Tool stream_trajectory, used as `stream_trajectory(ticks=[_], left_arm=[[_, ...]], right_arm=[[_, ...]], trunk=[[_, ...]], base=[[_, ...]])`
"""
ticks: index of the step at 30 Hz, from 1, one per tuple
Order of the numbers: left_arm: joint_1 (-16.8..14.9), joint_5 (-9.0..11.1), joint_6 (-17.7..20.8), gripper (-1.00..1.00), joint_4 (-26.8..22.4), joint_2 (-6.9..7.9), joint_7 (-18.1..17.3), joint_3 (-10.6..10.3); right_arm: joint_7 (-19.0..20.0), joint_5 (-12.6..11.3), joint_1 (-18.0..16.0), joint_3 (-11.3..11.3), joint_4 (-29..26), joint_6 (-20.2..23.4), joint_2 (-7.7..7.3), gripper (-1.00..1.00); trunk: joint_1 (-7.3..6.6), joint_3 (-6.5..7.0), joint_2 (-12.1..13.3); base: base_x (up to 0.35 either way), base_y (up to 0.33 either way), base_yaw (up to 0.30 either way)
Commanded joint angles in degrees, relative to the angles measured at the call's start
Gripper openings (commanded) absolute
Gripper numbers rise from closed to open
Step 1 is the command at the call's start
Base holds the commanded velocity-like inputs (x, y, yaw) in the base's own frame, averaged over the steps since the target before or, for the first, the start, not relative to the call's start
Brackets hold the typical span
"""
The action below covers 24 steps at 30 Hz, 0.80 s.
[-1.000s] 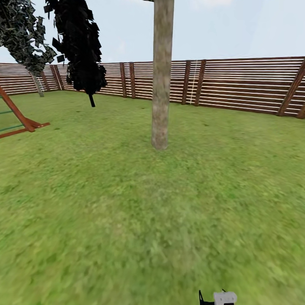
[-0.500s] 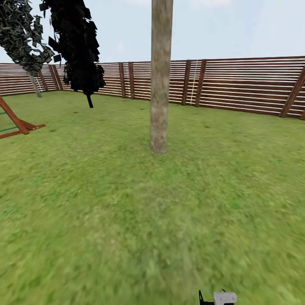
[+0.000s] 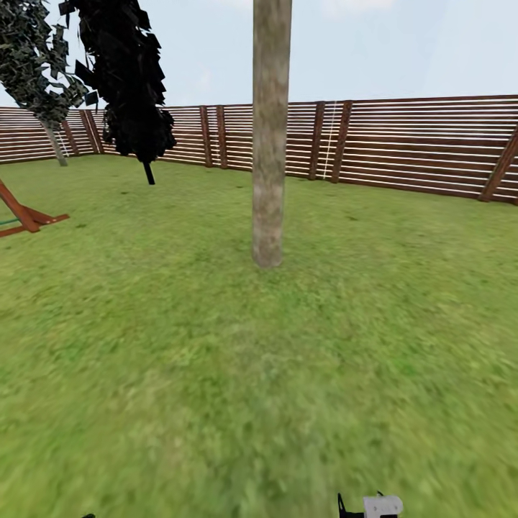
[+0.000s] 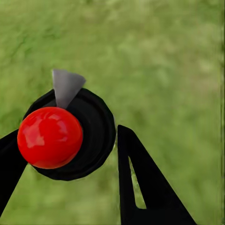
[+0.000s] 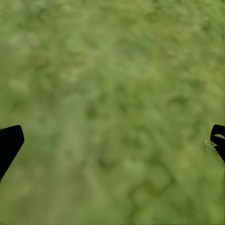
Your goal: In the garden, pick up the pesticide atomizer on the floor and spray pesticide onto both trees until each tree trunk is fully covered.
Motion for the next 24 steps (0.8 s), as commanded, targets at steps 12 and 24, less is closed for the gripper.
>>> stream_trajectory(ticks=[12, 24], left_arm=[[1.2, -0.5, -0.3, -1.0, 0.1, -0.13, 0.4, 0.7], [1.3, -0.6, -0.2, -1.0, 0.3, -0.62, 0.1, 0.4]], right_arm=[[-0.6, 0.2, 0.0, 0.4, 0.0, 0.0, 0.0, 1.0], [-0.8, 0.1, 0.0, 0.2, -1.8, -0.1, -0.87, 1.0]], trunk=[[0.03, -0.05, 0.0], [0.03, -0.05, 0.0]], base=[[0.339, -0.005, 0.0], [0.339, 0.0, 0.0]])
